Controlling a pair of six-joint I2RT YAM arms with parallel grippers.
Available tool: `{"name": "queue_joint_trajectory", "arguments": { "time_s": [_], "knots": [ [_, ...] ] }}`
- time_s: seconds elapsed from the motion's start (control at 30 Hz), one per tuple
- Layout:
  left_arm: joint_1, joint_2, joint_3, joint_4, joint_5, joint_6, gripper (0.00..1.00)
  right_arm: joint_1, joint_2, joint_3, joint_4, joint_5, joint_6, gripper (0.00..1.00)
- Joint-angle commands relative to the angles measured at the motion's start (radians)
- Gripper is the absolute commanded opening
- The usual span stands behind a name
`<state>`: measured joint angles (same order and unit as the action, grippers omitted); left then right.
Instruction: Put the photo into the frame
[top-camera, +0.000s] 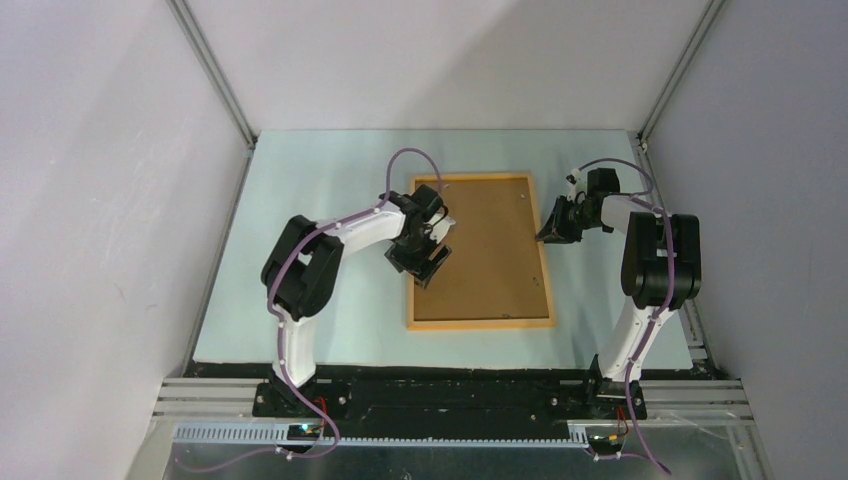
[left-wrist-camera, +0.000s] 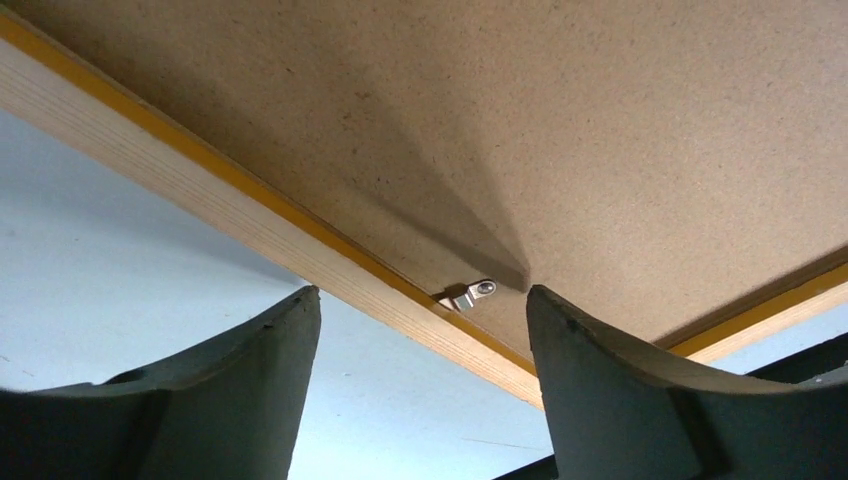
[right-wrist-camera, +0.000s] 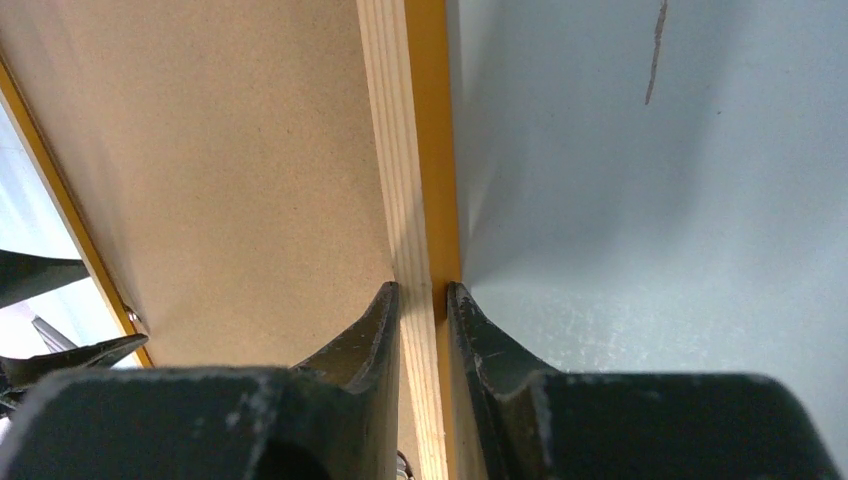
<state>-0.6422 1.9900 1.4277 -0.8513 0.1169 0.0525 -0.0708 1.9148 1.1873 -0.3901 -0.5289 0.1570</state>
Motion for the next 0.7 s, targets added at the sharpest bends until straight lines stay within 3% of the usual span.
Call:
{"name": "queue_joint_trajectory", "arguments": {
  "time_s": [0.0, 0.37, 0.53, 0.67],
  "knots": [
    [0.02, -0.079, 0.032, 0.019, 0.019, 0.015, 0.83, -0.006, 0.006, -0.003, 0.0, -0.036, 0.007, 0.0],
    [0.168, -0.078, 0.158, 0.02, 0.064, -0.039, 0.85, -0.004, -0.015, -0.003, -0.009, -0.023, -0.03, 0.0],
    [0.19, 0.001, 0.225, 0.021, 0.028, -0.045, 0.81, -0.002, -0.017, -0.003, -0.013, -0.017, -0.046, 0.0],
    [0.22, 0.076, 0.279, 0.02, 0.055, -0.084, 0.71, -0.003, -0.023, -0.003, -0.028, -0.023, -0.063, 0.07]
  ]
}}
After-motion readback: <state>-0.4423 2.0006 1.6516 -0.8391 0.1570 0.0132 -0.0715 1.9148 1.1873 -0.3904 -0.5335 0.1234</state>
